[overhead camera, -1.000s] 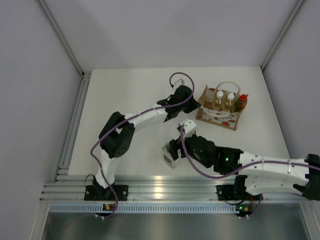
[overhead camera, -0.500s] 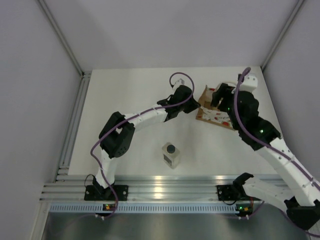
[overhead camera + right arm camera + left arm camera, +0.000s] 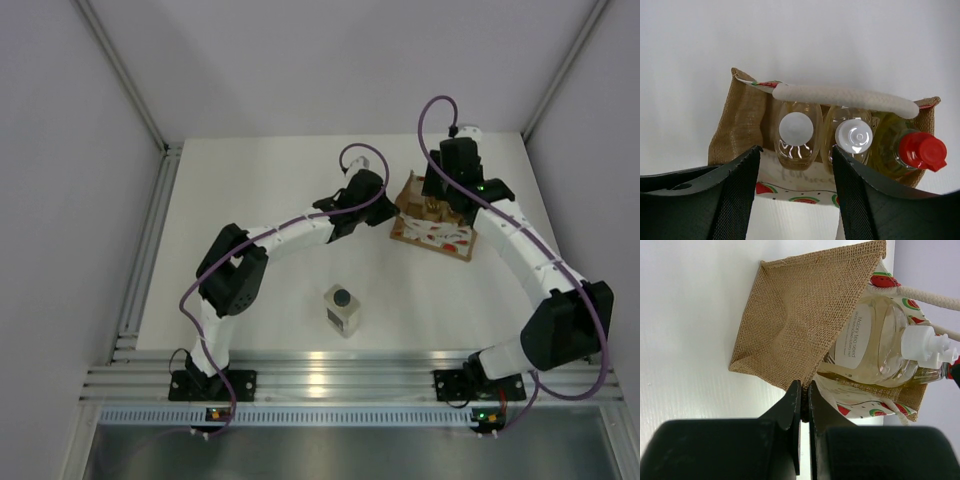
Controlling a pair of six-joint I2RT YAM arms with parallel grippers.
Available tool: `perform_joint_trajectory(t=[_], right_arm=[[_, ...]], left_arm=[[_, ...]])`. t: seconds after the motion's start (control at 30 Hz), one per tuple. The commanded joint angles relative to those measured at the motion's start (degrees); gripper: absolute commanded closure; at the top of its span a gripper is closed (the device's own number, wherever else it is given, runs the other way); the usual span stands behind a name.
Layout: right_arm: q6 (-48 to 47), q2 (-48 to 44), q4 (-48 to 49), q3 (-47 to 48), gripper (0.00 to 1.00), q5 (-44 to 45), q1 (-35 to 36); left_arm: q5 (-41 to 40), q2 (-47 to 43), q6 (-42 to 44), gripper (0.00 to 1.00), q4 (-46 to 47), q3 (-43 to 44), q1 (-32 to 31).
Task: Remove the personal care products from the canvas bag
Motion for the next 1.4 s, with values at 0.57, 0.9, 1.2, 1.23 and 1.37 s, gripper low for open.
perform_joint_trajectory(t=[0.57, 0.9, 1.2, 1.23, 1.37], right_arm=[[-2.0, 11.2, -0.5, 7.6, 0.53, 0.5, -2.4], [-1.4, 10.8, -0.4, 6.9, 0.81, 0.1, -2.7], [-2.1, 7.5, -0.4, 9.1, 1.00, -2.9, -2.1], [-2.2, 6.8, -0.5, 9.8, 1.00, -2.8, -1.8], [-3.2, 5.7, -0.5, 11.5, 1.00, -2.6, -1.4]], left_arm=[[-1.8, -2.7, 2.6, 1.00, -3.6, 0.6, 1.3], [-1.6, -2.8, 2.8, 1.00, -3.6, 0.5, 1.3], [-1.8, -2.7, 2.5, 1.00, -3.6, 0.6, 1.3], [-1.7, -2.8, 2.6, 1.00, -3.6, 0.6, 1.3], [-1.9, -3.0, 2.7, 1.00, -3.6, 0.3, 1.3]])
